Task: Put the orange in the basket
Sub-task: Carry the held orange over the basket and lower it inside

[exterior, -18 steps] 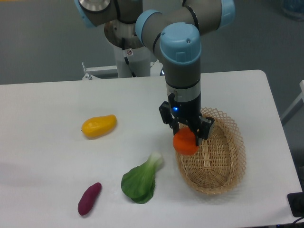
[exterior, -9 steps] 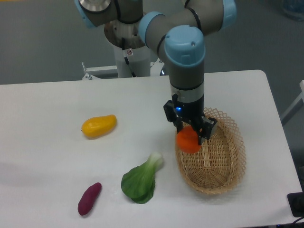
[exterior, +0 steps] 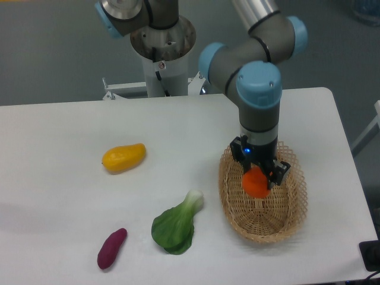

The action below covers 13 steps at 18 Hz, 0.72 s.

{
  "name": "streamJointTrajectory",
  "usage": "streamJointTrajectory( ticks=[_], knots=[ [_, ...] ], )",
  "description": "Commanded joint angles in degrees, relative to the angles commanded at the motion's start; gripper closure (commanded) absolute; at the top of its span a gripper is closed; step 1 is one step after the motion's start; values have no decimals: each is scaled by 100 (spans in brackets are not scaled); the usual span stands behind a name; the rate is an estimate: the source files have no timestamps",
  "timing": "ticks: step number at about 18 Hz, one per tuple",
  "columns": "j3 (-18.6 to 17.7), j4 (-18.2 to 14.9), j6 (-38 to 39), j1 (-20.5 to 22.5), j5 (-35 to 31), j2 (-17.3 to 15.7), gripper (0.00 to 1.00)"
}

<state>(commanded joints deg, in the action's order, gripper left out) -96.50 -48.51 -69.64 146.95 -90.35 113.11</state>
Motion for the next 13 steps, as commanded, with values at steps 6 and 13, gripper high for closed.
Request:
streamJointTrajectory(
  ticks=[6,13],
  knots=[
    [-307,9,257,97,-35,106,35],
    [-554,79,222,97,-70,123,34]
  ],
)
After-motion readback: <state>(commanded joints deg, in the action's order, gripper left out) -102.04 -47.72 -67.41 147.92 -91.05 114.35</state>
